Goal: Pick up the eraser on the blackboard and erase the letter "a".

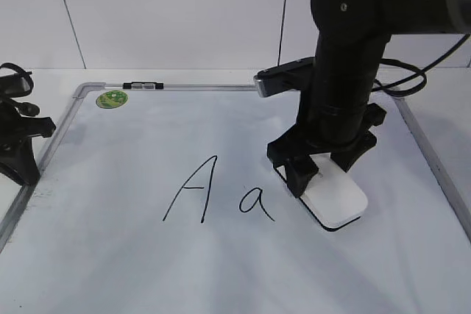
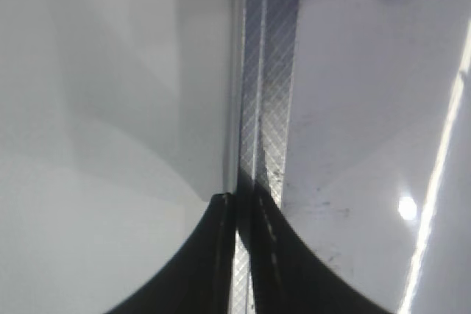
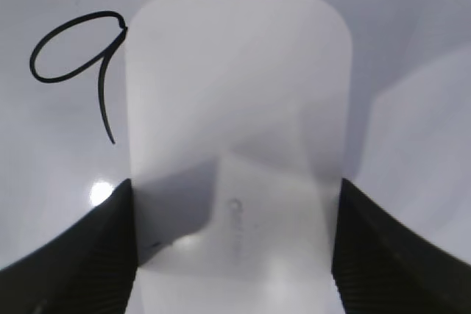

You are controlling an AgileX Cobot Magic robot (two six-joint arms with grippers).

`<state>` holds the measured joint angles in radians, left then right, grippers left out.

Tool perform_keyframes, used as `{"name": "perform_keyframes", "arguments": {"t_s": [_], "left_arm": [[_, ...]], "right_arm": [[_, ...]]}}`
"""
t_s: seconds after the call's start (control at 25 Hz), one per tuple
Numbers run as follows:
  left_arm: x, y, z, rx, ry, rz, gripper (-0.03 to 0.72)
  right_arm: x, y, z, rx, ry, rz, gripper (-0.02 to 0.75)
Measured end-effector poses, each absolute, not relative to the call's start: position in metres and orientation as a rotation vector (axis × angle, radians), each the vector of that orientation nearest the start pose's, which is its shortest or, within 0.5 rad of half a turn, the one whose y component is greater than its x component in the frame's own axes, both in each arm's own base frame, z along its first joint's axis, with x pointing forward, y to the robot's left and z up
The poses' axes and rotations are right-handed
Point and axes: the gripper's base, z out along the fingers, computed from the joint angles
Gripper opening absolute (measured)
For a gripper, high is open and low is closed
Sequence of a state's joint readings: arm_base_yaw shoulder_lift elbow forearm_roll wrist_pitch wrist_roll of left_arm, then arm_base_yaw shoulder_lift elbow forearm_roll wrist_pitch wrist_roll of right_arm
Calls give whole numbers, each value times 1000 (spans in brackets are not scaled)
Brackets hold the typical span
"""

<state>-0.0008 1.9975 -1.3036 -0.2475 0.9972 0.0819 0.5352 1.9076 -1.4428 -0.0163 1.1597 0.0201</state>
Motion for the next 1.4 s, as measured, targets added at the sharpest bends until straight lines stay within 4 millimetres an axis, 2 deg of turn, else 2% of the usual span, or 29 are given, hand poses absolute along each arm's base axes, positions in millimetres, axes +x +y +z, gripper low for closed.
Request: {"name": "perform_keyframes", "arguments": {"t_s": [0.6, 1.12, 1.4], "left_arm": [[369, -19, 150, -86, 3148, -329, 32], [369, -19, 150, -86, 3148, -329, 32], [369, -19, 150, -86, 3148, -329, 32]], "right_arm": [[332, 200, 181, -821, 3022, 49, 568], [332, 202, 179, -826, 3022, 62, 568], [319, 224, 179, -931, 2980, 61, 568]]}}
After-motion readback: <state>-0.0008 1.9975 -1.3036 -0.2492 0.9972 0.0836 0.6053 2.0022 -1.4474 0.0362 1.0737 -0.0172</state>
